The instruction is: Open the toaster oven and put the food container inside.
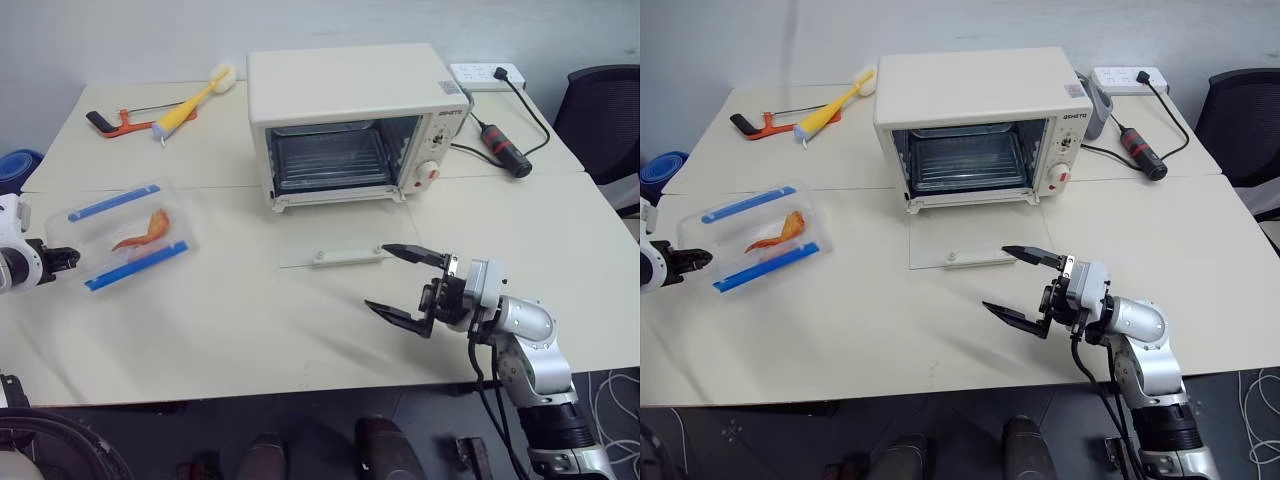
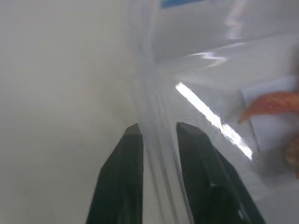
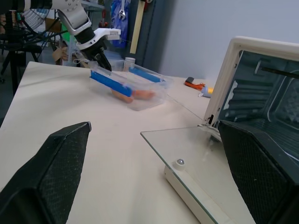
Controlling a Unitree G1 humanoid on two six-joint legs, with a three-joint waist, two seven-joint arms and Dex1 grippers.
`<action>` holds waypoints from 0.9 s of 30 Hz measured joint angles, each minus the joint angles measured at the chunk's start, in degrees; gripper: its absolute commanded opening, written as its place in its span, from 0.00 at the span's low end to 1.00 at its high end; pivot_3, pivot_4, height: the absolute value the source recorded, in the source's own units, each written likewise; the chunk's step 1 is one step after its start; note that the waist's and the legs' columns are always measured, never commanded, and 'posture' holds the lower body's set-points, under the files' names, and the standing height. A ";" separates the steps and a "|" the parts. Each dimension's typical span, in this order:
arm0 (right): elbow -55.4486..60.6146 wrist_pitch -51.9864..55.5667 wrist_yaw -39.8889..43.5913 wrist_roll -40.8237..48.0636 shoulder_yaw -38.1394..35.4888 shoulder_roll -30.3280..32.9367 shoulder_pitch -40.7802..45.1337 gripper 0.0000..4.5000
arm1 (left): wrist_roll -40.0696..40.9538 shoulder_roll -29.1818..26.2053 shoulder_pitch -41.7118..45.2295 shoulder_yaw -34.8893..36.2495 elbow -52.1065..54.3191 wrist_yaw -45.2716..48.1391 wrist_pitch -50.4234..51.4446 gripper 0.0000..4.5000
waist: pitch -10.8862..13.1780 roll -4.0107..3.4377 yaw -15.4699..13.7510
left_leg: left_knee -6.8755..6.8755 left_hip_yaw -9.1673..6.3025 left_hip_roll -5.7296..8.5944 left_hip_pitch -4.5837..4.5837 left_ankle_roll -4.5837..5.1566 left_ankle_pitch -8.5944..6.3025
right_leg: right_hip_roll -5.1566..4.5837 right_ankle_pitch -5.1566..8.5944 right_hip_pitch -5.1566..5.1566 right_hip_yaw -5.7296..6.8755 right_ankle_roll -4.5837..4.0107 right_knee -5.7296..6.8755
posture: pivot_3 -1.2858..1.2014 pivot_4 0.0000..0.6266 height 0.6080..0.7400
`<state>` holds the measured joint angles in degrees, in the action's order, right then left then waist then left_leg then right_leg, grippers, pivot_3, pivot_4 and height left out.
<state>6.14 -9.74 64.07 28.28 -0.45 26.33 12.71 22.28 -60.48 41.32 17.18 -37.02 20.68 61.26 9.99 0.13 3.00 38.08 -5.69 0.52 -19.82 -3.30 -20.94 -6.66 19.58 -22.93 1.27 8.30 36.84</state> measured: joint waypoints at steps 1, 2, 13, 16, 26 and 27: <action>0.64 0.43 -0.47 0.00 0.00 0.13 0.00 1.00 | 0.07 0.07 0.48 0.59 0.05 -0.07 0.16 0.02 | 0.00 0.00 0.00 | 0.01 0.00 0.00 -0.01 0.00 0.00 | 0.00 0.00 -0.01 0.00 0.00 0.00 | 0.52 0.24 1.00; 1.33 1.13 -1.16 0.00 0.00 0.29 0.01 1.00 | 0.15 0.09 1.06 1.45 0.22 -0.17 0.42 0.02 | 0.00 0.01 0.00 | 0.02 -0.01 0.01 -0.03 0.00 0.00 | 0.00 0.00 -0.03 0.00 0.00 0.03 | 0.52 0.24 1.00; 6.77 5.21 -6.43 -0.18 -3.38 4.89 -3.95 1.00 | 6.42 -1.16 4.26 -2.55 25.64 7.76 18.22 0.02 | -0.03 0.12 -0.70 | 0.18 0.01 0.13 -0.48 0.01 0.00 | -0.10 0.00 -0.54 -0.13 0.00 0.29 | 0.52 0.24 1.00; 8.63 6.10 -7.70 -0.13 -5.41 6.18 -6.04 1.00 | 9.33 3.68 6.00 -3.71 31.82 7.83 25.65 0.02 | -0.02 0.12 -1.16 | 0.24 0.05 0.13 -0.48 0.01 0.00 | -0.08 0.00 -0.55 -0.18 0.00 0.35 | 0.52 0.24 1.00; 12.76 7.08 -11.99 -0.22 -12.77 7.71 -15.26 1.00 | 4.24 33.86 14.46 -1.55 36.07 -10.77 31.72 0.02 | 0.03 0.22 -1.77 | 0.77 0.09 0.21 -0.60 0.09 -0.05 | -0.10 0.00 -0.57 -0.23 0.00 0.58 | 0.52 0.24 1.00; 13.06 7.10 -12.44 -0.36 -13.41 7.71 -16.21 1.00 | 4.19 36.01 14.98 -0.16 36.48 -12.72 31.72 0.02 | 0.03 0.22 -1.65 | 0.77 0.11 0.20 -0.58 0.09 -0.05 | -0.10 0.00 -0.57 -0.23 0.00 0.60 | 0.52 0.24 1.00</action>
<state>19.20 -2.64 51.63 27.93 -13.86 34.04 -3.50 26.48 -24.47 56.31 17.01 -0.54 7.96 92.98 10.01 0.35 1.36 38.85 -5.58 0.71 -20.40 -3.20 -20.99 -6.76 19.58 -23.50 1.04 8.31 37.44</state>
